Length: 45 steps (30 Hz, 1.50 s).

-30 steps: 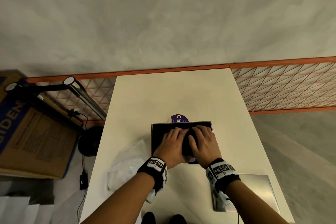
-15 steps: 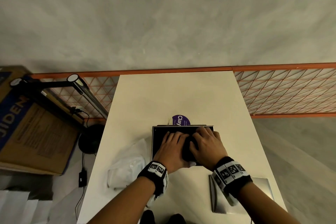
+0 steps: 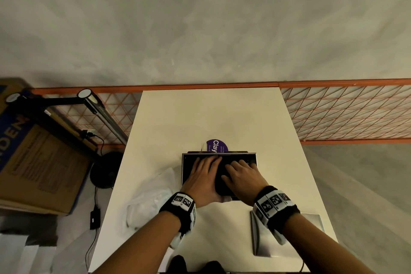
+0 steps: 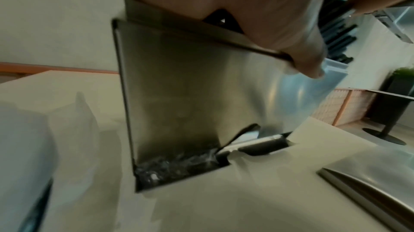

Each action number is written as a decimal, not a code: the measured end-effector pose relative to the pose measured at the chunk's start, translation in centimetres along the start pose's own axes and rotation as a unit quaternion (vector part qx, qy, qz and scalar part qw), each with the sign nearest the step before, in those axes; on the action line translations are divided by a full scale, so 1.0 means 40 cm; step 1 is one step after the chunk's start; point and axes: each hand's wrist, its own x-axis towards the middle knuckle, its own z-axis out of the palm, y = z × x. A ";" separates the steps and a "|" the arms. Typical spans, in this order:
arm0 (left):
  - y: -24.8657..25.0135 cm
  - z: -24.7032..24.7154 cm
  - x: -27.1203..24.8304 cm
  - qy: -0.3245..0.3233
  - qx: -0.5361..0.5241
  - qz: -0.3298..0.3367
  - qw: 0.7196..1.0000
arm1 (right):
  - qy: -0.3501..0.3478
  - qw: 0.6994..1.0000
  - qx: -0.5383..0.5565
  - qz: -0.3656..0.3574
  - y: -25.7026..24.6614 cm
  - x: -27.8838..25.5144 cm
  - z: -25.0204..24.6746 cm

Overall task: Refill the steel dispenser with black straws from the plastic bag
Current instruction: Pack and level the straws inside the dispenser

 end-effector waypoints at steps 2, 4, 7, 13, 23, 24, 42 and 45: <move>-0.009 -0.007 0.003 -0.040 0.010 -0.011 0.999 | -0.008 1.000 -0.005 -0.009 0.000 -0.003 -0.007; -0.008 -0.011 0.002 -0.051 0.000 -0.022 0.998 | -0.023 1.000 -0.002 -0.009 0.001 0.002 -0.021; -0.001 -0.018 -0.001 -0.039 -0.003 -0.027 0.999 | -0.038 0.999 0.000 -0.016 0.006 0.024 -0.042; 0.000 -0.019 -0.010 -0.036 -0.013 -0.011 0.999 | -0.109 0.994 0.029 -0.002 0.023 0.073 -0.052; 0.008 -0.018 -0.027 -0.032 -0.021 0.003 0.999 | -0.299 0.949 0.084 0.055 0.035 0.146 -0.025; 0.010 -0.015 -0.033 -0.019 -0.024 0.005 1.000 | -0.304 0.946 0.097 0.057 0.033 0.148 -0.024; 0.013 -0.012 -0.020 -0.042 -0.044 -0.047 0.997 | -0.181 0.982 0.026 0.040 0.016 0.107 -0.015; 0.014 -0.011 -0.029 -0.023 -0.031 -0.022 0.999 | -0.184 0.974 0.102 0.080 0.025 0.134 -0.006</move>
